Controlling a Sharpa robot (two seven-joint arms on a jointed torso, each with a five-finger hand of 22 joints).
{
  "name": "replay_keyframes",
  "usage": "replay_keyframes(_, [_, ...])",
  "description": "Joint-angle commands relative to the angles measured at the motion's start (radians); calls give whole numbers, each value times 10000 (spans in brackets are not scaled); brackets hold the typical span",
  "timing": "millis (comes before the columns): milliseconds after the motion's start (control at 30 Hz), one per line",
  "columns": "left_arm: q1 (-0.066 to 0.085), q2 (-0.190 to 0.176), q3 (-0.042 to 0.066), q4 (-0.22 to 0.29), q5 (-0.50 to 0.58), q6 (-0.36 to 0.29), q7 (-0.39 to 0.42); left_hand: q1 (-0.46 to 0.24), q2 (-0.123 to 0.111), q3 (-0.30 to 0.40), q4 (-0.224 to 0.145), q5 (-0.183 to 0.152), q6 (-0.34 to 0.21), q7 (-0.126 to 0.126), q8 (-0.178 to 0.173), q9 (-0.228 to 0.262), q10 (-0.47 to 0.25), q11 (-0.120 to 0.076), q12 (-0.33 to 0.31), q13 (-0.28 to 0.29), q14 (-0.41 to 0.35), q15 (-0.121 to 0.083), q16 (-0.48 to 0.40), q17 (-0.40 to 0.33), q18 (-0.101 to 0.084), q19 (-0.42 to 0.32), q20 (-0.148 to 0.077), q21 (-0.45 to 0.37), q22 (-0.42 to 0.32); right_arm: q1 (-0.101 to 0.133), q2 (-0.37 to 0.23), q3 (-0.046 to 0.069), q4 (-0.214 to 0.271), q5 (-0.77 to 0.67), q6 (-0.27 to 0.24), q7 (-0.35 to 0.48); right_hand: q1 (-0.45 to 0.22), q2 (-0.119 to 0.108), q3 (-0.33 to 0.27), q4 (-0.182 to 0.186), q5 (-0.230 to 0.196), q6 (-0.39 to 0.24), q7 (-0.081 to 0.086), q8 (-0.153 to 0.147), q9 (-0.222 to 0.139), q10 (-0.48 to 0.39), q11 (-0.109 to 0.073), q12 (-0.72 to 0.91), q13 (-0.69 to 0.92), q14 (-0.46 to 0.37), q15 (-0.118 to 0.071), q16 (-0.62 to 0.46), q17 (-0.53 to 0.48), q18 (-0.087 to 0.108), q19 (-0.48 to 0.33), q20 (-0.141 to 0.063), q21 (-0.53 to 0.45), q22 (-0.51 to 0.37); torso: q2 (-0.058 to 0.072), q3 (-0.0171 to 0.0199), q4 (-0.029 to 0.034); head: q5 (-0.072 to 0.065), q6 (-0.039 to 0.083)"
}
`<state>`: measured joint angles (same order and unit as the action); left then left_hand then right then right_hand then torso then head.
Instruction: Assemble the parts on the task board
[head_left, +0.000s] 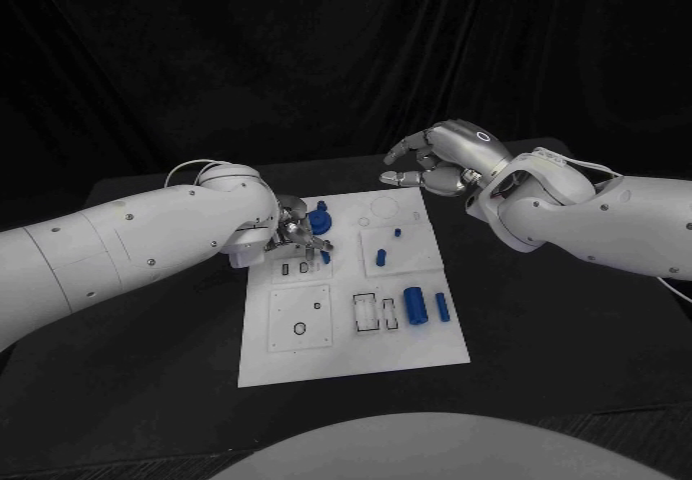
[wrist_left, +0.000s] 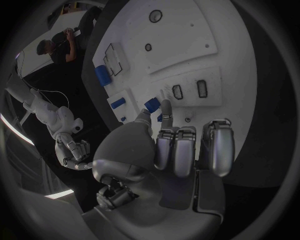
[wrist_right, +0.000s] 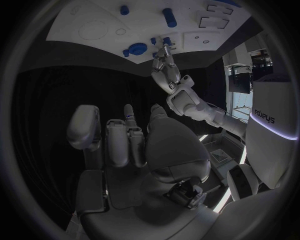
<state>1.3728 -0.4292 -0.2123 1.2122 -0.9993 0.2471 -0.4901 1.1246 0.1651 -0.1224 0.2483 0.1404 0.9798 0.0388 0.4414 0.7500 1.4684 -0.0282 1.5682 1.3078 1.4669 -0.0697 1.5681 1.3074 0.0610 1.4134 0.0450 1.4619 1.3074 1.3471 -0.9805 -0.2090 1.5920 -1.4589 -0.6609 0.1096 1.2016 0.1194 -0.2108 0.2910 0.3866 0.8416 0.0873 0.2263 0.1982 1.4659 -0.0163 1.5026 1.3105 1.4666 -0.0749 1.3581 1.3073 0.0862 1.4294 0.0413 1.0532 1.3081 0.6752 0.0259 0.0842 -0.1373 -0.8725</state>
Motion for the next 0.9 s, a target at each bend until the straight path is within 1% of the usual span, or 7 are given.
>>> replay_keyframes(33, [-26, 29, 9, -15, -5, 143, 194, -74, -38, 67, 2, -53, 90, 13, -58, -14, 1024, 41, 26, 2630, 1039, 14, 27, 2634, -60, -50, -12, -33, 487, -34, 15, 8, -17, 37, 11, -104, 87, 0, -72, -12, 63, 79, -3, -69, -11, 312, 96, -61, 1764, 477, 67, -44, 859, 81, -49, 9, -67, 1375, 0, 1, -5, -15, -1])
replay_keyframes(200, [-34, 41, 9, -52, -5, 213, 207, -39, -55, 95, -35, -49, 131, 10, -120, -25, 1024, 40, 26, 2630, 1039, 15, 27, 2634, -59, -53, -8, -40, 486, -58, 37, 8, -40, 42, 20, -113, 87, 0, -72, -12, 63, 79, -3, -69, -11, 312, 96, -61, 1764, 477, 67, -44, 859, 81, -49, 9, -67, 1375, 2, -2, 10, -39, -1])
replay_keyframes(400, [-40, 58, 9, -64, -5, 238, 235, 52, -77, 173, -129, 1, 201, 7, -254, -43, 1024, 36, 26, 2630, 1039, 13, 27, 2634, -54, -61, -5, -59, 479, -69, 66, 8, -60, 44, 23, -122, 87, 0, -72, -12, 63, 79, -3, -69, -11, 312, 96, -61, 1764, 477, 67, -44, 859, 81, -49, 9, -67, 1375, -1, 2, 4, -62, -1])
replay_keyframes(600, [-44, 65, 10, -31, -5, 310, 255, 159, -160, 260, -274, 71, 339, -13, -416, -46, 1024, 17, 26, 2630, 1039, -3, 27, 2634, -87, 55, -14, 6, 626, -77, 82, 8, -84, 45, 36, -142, 87, 3, -80, -11, 63, 81, -1, -75, -13, 300, 98, -74, 1749, 473, 68, -55, 850, 86, -58, 10, -97, 1368, -18, 2, 25, -103, -1])
replay_keyframes(733, [-47, 73, 10, -33, -5, 327, 269, 177, -182, 308, -324, 87, 466, -42, -489, -34, 1024, -10, 26, 2630, 1039, -27, 27, 2634, -98, 108, -32, 31, 681, -84, 89, 8, -105, 45, 48, -159, 87, 3, -80, -11, 63, 81, -1, -75, -13, 300, 98, -74, 1749, 473, 68, -55, 850, 86, -58, 10, -97, 1368, -23, 7, 22, -112, -1])
replay_keyframes(900, [-49, 76, 10, -44, -5, 309, 300, 224, -186, 370, -384, 162, 508, -54, -573, -31, 1024, -24, 26, 2630, 1039, -41, 27, 2634, -93, 102, -46, 16, 667, -92, 94, 8, -121, 45, 64, -181, 87, 3, -80, -11, 63, 81, -1, -75, -13, 300, 98, -74, 1749, 473, 68, -55, 850, 86, -58, 10, -97, 1368, -22, 3, 20, -131, -1])
